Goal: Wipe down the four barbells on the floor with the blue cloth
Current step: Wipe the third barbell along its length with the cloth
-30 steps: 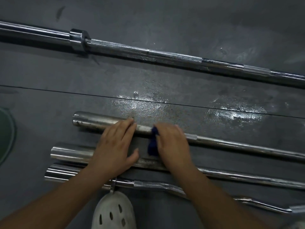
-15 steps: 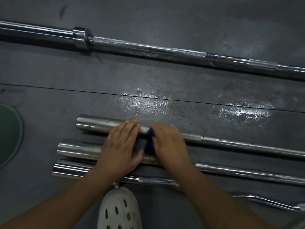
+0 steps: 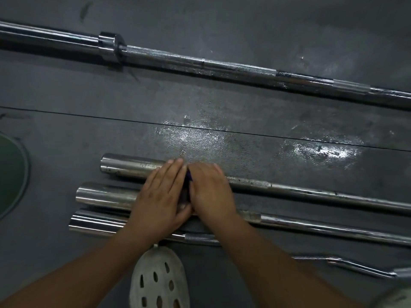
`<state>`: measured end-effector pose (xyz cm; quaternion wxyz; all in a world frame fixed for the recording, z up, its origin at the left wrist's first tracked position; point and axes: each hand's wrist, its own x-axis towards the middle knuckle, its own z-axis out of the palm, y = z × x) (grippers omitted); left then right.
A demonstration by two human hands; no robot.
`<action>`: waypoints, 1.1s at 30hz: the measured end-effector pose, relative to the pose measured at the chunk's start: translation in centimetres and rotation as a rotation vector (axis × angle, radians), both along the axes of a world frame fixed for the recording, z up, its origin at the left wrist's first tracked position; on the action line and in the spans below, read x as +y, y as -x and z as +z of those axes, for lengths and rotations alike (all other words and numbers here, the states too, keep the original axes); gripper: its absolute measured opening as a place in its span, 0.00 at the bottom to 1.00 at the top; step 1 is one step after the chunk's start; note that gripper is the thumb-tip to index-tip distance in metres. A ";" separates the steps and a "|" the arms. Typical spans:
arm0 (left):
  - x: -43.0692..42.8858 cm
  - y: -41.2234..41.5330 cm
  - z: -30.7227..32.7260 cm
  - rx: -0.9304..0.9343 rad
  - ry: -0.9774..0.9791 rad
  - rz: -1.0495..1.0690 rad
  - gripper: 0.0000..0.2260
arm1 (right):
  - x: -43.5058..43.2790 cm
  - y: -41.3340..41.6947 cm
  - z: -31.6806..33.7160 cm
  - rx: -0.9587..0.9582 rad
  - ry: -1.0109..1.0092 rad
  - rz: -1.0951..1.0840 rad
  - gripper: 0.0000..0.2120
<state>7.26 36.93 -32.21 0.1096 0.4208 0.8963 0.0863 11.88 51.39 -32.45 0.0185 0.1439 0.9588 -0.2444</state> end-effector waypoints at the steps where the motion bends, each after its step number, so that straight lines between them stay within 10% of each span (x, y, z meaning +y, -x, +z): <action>1: -0.2 -0.1 0.0 0.007 0.001 -0.007 0.36 | 1.2 -0.9 0.2 -0.018 -0.028 0.033 0.11; 9: 0.6 0.1 0.2 0.002 0.050 0.069 0.37 | 11.6 -7.5 0.6 -0.134 -0.070 -0.684 0.13; 14: 1.2 0.2 0.2 -0.005 0.097 0.030 0.39 | 1.0 1.1 0.6 -0.102 0.182 -0.328 0.11; 19: 1.4 1.7 0.3 0.002 0.161 -0.038 0.44 | 4.6 -0.7 0.6 -0.007 -0.018 -0.071 0.06; 26: 2.6 2.4 0.6 -0.013 0.154 0.000 0.44 | 9.7 -4.8 -0.3 0.037 -0.126 -0.636 0.11; 33: 2.1 2.8 -0.2 -0.037 0.121 -0.054 0.46 | 0.1 2.3 -0.6 0.092 -0.046 -0.146 0.05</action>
